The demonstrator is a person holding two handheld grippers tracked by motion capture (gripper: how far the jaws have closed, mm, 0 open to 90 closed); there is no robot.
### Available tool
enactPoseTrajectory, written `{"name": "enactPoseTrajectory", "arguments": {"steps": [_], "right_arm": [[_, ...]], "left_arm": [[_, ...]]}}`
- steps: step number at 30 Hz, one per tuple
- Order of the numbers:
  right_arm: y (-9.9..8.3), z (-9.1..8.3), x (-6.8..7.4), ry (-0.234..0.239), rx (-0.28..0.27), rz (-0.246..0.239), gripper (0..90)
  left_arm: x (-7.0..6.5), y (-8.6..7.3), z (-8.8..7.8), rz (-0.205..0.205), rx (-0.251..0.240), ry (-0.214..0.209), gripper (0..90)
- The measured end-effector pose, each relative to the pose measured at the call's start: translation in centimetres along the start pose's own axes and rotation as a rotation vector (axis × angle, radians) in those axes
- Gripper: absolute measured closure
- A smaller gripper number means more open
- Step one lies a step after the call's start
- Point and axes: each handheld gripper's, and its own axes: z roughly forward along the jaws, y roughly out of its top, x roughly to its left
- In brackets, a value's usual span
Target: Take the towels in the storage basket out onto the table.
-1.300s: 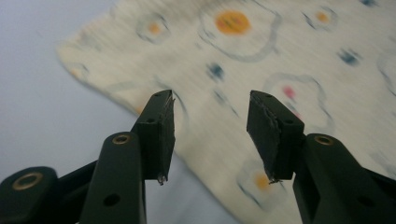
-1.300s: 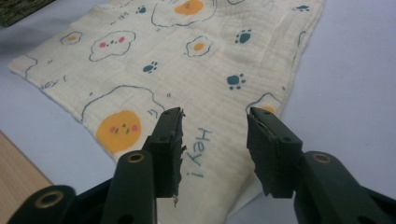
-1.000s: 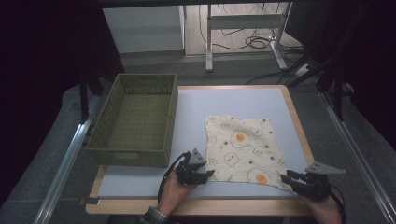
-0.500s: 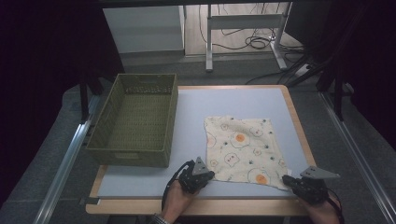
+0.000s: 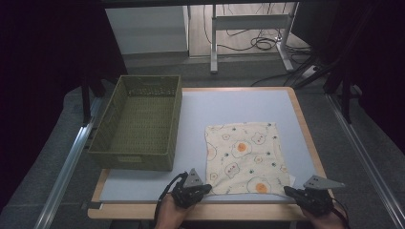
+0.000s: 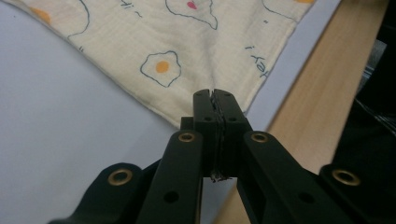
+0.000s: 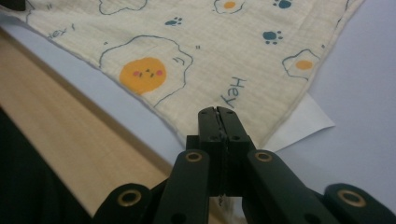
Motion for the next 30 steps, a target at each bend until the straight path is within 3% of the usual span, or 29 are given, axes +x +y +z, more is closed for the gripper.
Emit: {"name": "enactPoseTrajectory", "arguments": {"steps": [3,8,9,10,12,14,16,20,21,30], "right_arm": [[-0.2,-0.4,0.4,0.015,0.002,0.000,89.6],[0.2,-0.6,0.1,0.010,-0.030,0.011,84.5],[0.5,-0.6,-0.1,0.007,-0.039,0.015,82.6],[0.5,-0.6,-0.1,0.007,-0.039,0.015,82.6],[1.3,-0.2,-1.0,0.003,-0.060,0.024,75.6],[1.6,0.0,-1.3,-0.001,-0.064,0.028,72.8],[2.6,1.0,-2.4,-0.010,-0.069,0.040,64.0],[3.6,1.9,-3.3,-0.024,-0.062,0.049,58.9],[4.2,2.5,-3.9,-0.030,-0.060,0.054,56.0],[6.8,4.7,-6.4,-0.046,-0.049,0.057,54.2]], "left_arm": [[-0.3,-0.3,-0.3,0.001,-0.001,-0.004,87.0],[0.0,0.5,-0.3,0.008,-0.033,0.035,63.9],[0.6,1.3,-0.2,0.005,-0.050,0.061,61.3],[0.6,1.3,-0.2,0.005,-0.050,0.061,58.9],[1.8,2.7,0.4,0.003,-0.052,0.116,53.6],[2.3,3.2,0.7,-0.001,-0.054,0.125,50.5],[3.2,4.3,1.4,-0.001,-0.053,0.150,48.7],[4.9,5.8,2.7,-0.003,-0.045,0.186,45.8],[5.8,6.5,3.2,-0.023,-0.045,0.200,45.0],[9.1,8.3,5.2,-0.086,-0.037,0.270,45.9]]}}
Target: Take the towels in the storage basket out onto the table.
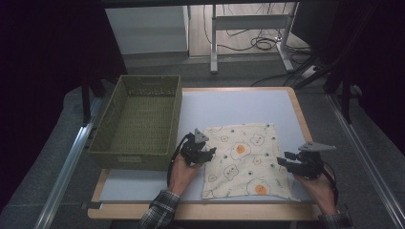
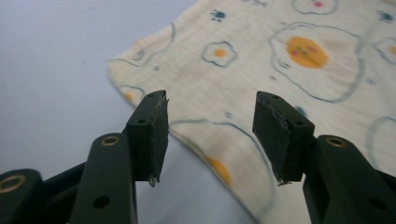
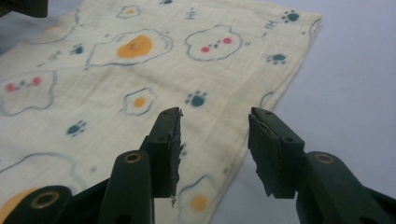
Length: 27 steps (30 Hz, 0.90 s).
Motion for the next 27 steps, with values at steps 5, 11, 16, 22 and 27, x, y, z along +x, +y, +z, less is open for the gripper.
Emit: {"name": "enactPoseTrajectory", "arguments": {"steps": [5,11,16,22,27], "right_arm": [[1.4,1.3,-1.2,-0.004,0.001,-0.006,54.5],[2.6,2.5,-2.5,0.007,-0.002,0.001,60.4],[3.4,3.9,-3.7,-0.007,0.003,0.008,65.2],[4.7,5.5,-5.3,-0.027,0.007,0.019,67.0],[5.9,6.9,-6.7,-0.047,0.001,0.039,66.9]], "left_arm": [[1.2,1.1,1.6,-0.018,0.024,0.047,51.1],[2.8,2.0,3.0,-0.073,0.028,0.095,56.1],[3.8,2.7,4.0,-0.095,0.034,0.128,57.7],[4.9,2.7,5.2,-0.108,0.052,0.148,60.5],[5.5,2.5,5.5,-0.118,0.051,0.144,59.2]]}}
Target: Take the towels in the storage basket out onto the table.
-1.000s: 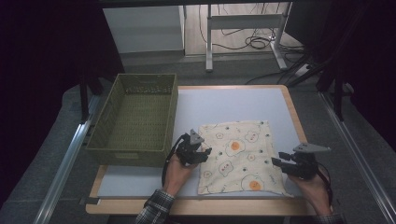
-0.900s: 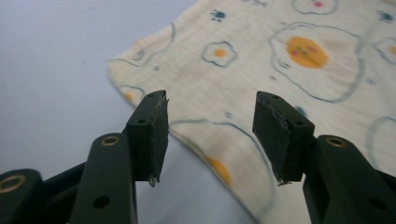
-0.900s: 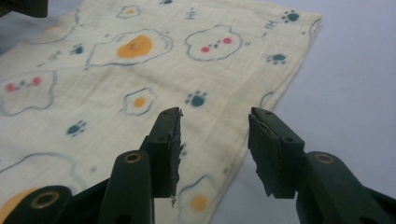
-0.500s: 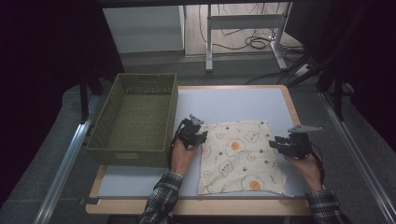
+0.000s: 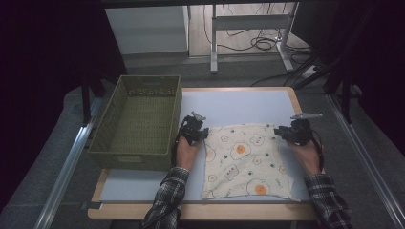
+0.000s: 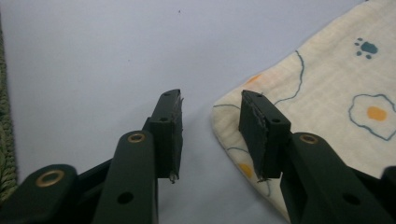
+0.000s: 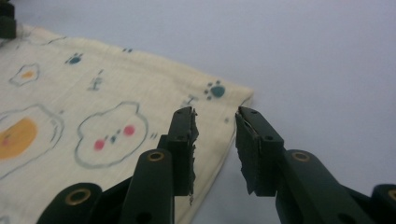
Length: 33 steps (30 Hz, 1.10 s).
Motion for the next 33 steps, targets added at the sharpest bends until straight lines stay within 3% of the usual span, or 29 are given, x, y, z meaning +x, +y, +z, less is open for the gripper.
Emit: {"name": "enactPoseTrajectory", "arguments": {"steps": [6,13,17,21,24,27,33], "right_arm": [[1.3,2.3,-0.6,-0.006,-0.008,0.001,64.1],[1.4,4.5,-1.3,-0.053,0.040,-0.003,59.1],[1.1,4.6,-1.2,-0.078,0.019,-0.013,67.6],[1.0,4.3,-1.1,-0.046,0.023,0.007,86.6],[1.1,4.3,-0.6,-0.061,0.039,-0.009,87.9],[1.2,4.0,-0.3,-0.076,0.042,-0.013,88.3],[2.1,2.2,-0.2,-0.085,-0.007,-0.016,88.3]], "left_arm": [[0.4,-0.2,0.6,0.007,-0.016,0.004,51.3],[0.8,-0.1,1.0,-0.016,-0.019,-0.019,46.7],[1.0,0.0,1.1,-0.028,-0.021,-0.083,58.2],[0.9,0.0,1.1,-0.039,-0.020,-0.113,67.7],[0.6,0.2,1.1,-0.017,-0.013,-0.133,82.8],[0.1,0.6,1.0,0.039,-0.001,-0.102,86.8],[0.1,1.9,0.1,0.054,-0.066,-0.064,87.4]]}}
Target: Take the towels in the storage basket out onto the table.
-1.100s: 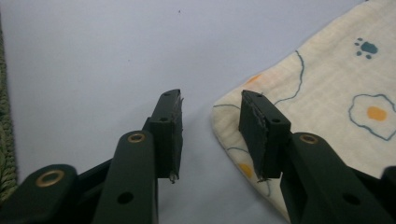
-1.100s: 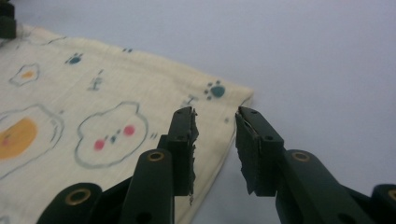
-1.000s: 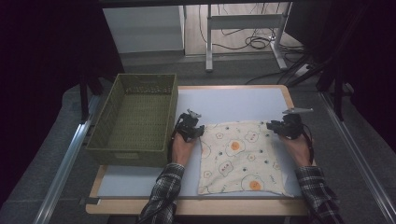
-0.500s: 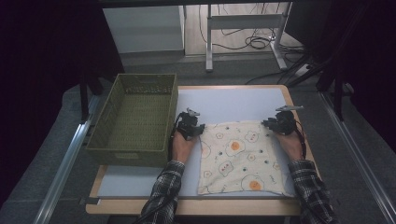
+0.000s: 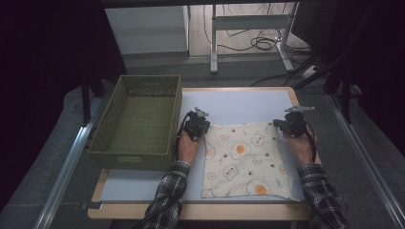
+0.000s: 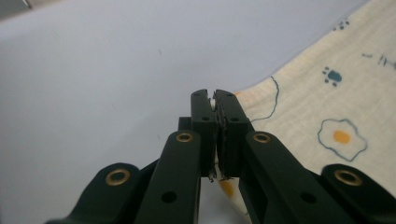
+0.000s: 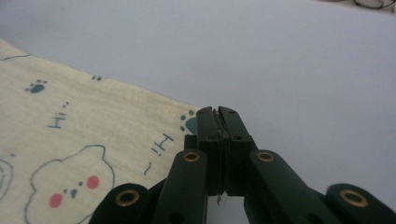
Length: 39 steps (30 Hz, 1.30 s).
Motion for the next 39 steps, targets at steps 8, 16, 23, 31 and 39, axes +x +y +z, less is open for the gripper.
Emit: {"name": "enactPoseTrajectory", "arguments": {"steps": [8,16,23,31,39], "right_arm": [[2.1,-2.2,-0.1,-0.021,-0.045,-0.016,88.3],[0.8,-3.6,0.2,0.023,-0.041,-0.018,88.2],[-1.1,-5.5,0.9,0.056,-0.050,-0.014,88.3],[-3.1,-7.5,1.5,0.086,-0.070,-0.020,88.3],[-4.8,-9.0,2.7,0.103,-0.068,-0.042,88.3]], "left_arm": [[0.4,2.7,-0.8,0.023,-0.042,0.035,87.3],[-0.9,2.0,-2.3,0.058,-0.063,-0.001,87.1],[-2.0,0.8,-3.5,0.087,-0.064,-0.026,86.9],[-2.5,-1.5,-4.2,0.078,-0.106,-0.063,86.9],[-3.5,-3.4,-5.4,0.087,-0.134,-0.105,86.9]]}}
